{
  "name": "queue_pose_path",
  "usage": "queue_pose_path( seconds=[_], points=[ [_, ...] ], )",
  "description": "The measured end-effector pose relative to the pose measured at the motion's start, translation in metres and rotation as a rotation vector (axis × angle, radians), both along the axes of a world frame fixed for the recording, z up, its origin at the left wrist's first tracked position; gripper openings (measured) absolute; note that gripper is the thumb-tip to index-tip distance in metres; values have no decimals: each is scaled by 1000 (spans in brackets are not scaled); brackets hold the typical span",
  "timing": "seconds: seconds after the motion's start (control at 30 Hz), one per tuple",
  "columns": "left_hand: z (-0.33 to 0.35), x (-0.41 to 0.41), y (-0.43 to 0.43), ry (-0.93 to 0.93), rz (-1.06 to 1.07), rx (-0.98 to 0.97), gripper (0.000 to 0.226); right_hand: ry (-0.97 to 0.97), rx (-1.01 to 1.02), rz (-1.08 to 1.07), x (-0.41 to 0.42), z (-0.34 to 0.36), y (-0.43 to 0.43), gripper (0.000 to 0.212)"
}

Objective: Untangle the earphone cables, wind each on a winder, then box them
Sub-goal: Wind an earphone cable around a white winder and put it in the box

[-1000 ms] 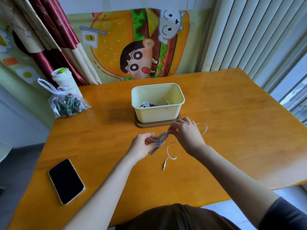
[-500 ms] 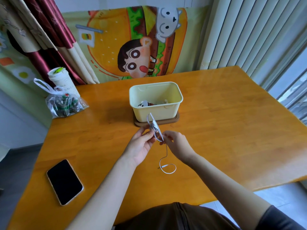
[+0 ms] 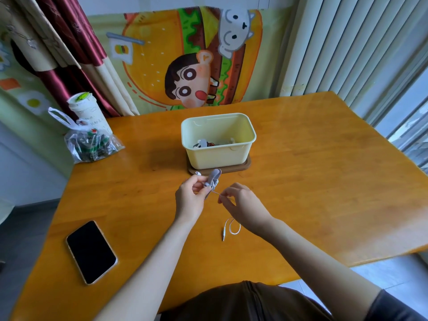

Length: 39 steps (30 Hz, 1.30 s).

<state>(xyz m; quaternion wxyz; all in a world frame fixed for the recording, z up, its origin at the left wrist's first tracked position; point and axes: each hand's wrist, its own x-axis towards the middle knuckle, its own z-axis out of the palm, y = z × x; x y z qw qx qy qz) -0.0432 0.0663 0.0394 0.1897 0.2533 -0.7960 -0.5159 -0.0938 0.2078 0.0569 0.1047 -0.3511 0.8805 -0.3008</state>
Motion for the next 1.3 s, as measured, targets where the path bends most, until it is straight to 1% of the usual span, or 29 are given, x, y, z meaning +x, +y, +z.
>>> queue_pose_path(
  seconds=[0.07,0.17,0.3,0.37,0.43,0.53,0.6,0.67,0.77,0.83,0.9,1.0,1.07,1.2,1.3],
  points=[
    [-2,3,-4,-55,-58,-161,15,-2,72,3,-4,0,3,23],
    [-6,7,-4,-199,-207,-294,14,23,201,19,-8,0,8,27],
    [-6,8,0,-335,-311,-364,17,70,294,46,-8,-4,12,32],
    [-3,9,-1,-407,-357,-352,17,94,330,58,-10,-7,16,32],
    [-3,11,-5,-481,-433,-249,17,132,369,68,-14,-9,21,32],
    [-3,15,-11,-518,-539,100,16,169,370,67,-18,-10,26,31],
    [-3,18,-13,-490,-525,272,20,187,321,59,-19,-10,28,29],
    [-1,19,-14,-458,-482,366,26,204,278,46,-19,-9,28,28],
    [4,19,-14,-456,-500,429,26,195,241,25,-19,-10,26,27],
    [7,20,-13,-411,-531,562,27,167,225,13,-18,-11,24,27],
    [12,18,-11,-325,-536,687,25,129,179,-1,-14,-14,21,26],
    [16,14,-6,-182,-436,839,22,61,39,-45,-4,-17,15,22],
    [15,12,-1,-95,-342,941,20,56,1,-61,-1,-17,10,21],
    [15,9,6,75,-173,1146,19,62,40,-44,0,-17,5,21],
    [18,5,5,141,-77,1199,18,22,71,-45,-1,-17,6,21]
  ],
)
